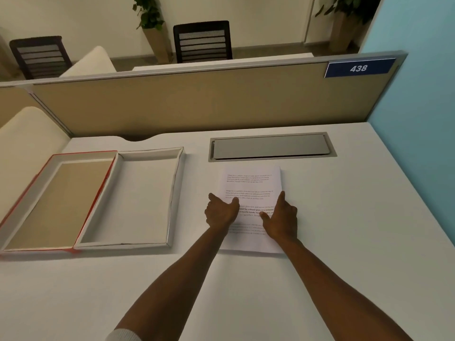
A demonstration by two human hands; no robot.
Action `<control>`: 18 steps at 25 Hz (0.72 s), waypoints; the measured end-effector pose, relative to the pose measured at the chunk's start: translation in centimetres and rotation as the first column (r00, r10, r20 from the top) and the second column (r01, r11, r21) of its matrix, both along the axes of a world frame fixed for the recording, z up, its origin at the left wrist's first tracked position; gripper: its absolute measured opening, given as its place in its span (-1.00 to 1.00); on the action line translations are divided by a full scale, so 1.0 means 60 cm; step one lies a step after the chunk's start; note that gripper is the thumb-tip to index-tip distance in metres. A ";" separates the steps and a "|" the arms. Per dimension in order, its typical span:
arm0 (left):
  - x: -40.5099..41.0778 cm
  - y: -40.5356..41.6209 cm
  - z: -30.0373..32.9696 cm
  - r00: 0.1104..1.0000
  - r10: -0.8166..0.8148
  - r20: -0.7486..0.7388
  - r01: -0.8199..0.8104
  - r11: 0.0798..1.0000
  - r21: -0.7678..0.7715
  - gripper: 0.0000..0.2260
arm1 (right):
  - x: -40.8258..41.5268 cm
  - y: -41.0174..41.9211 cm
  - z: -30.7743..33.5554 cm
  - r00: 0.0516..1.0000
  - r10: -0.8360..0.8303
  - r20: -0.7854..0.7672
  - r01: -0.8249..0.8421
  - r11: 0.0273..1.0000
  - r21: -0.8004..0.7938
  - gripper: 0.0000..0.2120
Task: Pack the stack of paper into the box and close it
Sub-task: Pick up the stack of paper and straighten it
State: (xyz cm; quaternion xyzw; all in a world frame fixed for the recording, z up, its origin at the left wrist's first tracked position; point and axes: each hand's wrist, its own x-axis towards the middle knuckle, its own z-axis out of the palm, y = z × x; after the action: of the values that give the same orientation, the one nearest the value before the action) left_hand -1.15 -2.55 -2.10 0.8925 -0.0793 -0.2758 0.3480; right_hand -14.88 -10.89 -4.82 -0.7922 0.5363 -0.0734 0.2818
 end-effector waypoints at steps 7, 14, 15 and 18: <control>0.046 -0.020 0.006 0.948 0.161 -0.273 -0.183 0.981 -0.056 -0.45 | 0.003 -0.005 -0.008 0.999 -0.023 0.026 0.022 0.999 0.024 -0.09; 0.073 -0.033 0.007 0.944 0.051 -0.326 -0.068 0.997 -0.042 -0.54 | 0.002 -0.005 -0.015 0.998 -0.043 0.048 0.042 0.999 0.032 -0.06; 0.076 -0.033 0.007 0.942 0.041 -0.334 -0.058 0.997 -0.042 -0.58 | 0.002 -0.005 -0.015 0.998 -0.044 0.048 0.042 0.999 0.031 -0.05; 0.079 -0.034 0.005 0.950 0.023 -0.311 -0.036 0.999 -0.037 -0.59 | 0.003 -0.005 -0.016 0.997 -0.046 0.053 0.045 0.999 0.022 -0.04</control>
State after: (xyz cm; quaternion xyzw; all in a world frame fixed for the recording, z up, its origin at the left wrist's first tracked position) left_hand 3.61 -4.61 -1.82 0.8315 -0.0162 -0.4058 0.3791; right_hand -14.72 -11.21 -5.76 -0.7745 0.5473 -0.0957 0.3025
